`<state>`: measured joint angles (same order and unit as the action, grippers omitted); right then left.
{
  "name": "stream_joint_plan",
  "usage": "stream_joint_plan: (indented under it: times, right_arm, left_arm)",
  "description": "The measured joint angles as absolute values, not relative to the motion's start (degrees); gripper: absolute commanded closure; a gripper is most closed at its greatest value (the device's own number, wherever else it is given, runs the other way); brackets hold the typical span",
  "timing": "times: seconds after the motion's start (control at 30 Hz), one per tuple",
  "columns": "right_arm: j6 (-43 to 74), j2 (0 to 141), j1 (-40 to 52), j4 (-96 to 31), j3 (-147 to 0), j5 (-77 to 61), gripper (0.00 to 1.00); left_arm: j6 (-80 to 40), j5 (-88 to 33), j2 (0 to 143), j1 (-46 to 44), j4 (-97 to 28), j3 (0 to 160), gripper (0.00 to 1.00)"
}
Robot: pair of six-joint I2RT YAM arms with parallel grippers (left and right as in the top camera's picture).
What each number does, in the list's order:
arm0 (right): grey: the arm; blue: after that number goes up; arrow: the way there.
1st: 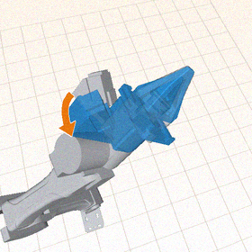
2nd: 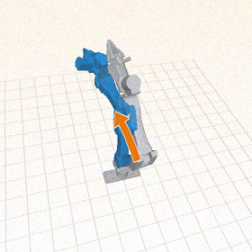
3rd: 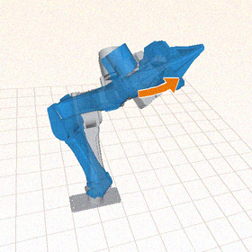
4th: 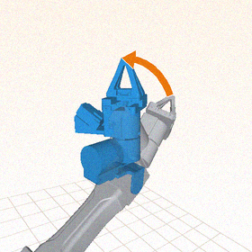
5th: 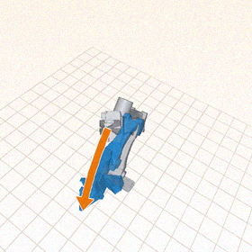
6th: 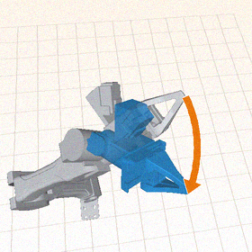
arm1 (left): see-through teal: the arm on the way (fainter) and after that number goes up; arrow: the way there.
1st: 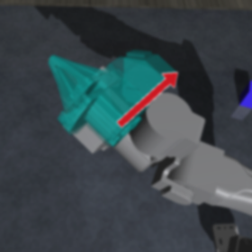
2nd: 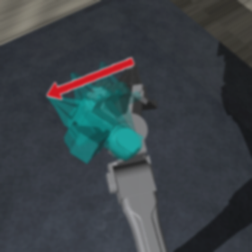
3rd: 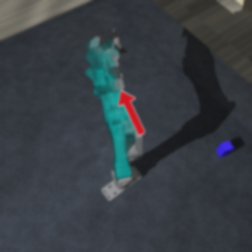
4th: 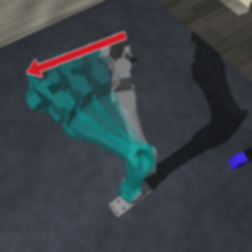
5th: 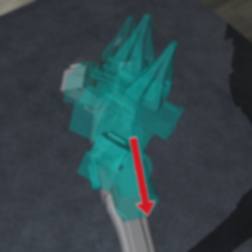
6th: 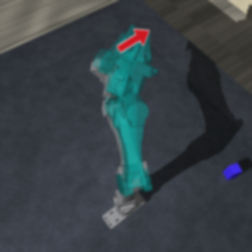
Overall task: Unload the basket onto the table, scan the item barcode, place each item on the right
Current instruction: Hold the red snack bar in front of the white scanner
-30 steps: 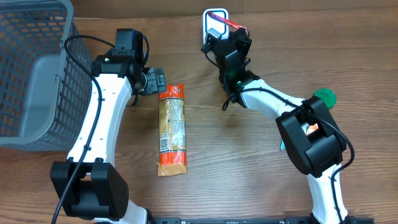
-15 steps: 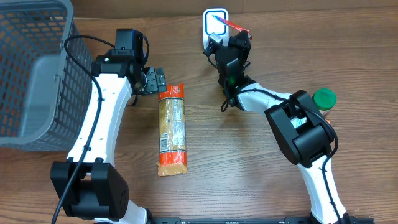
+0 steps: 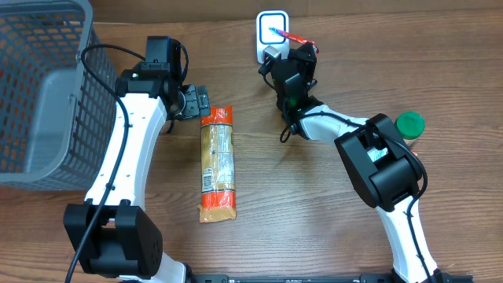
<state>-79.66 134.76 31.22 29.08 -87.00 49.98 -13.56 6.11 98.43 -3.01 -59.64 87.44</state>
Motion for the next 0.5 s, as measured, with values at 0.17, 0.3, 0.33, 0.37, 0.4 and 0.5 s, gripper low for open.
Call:
stream_joint_plan:
  times: [0.17, 0.3, 0.33, 0.37, 0.4, 0.5]
  right_arm:
    - [-79.13, 134.76, 31.22, 29.65, -87.0, 50.19, 0.97]
    - [-79.02, 134.76, 31.22, 33.01, -87.0, 50.41, 0.97]
    - [-78.85, 134.76, 31.22, 33.47, -87.0, 50.41, 0.97]
    - [-78.37, 134.76, 31.22, 33.52, -87.0, 50.46, 0.97]
    - [-77.14, 134.76, 31.22, 33.56, -87.0, 50.61, 0.97]
    - [-73.17, 134.76, 31.48, 34.76, -87.0, 51.66, 0.97]
  left_arm:
    - [-13.56, 6.11, 98.43, -3.01, -59.64, 87.44, 0.0]
    - [-13.56, 6.11, 98.43, -3.01, -59.64, 87.44, 0.0]
    - [-13.56, 6.11, 98.43, -3.01, -59.64, 87.44, 0.0]
    - [-13.56, 6.11, 98.43, -3.01, -59.64, 87.44, 0.0]
    - [-13.56, 6.11, 98.43, -3.01, -59.64, 87.44, 0.0]
    - [-13.56, 6.11, 98.43, -3.01, -59.64, 87.44, 0.0]
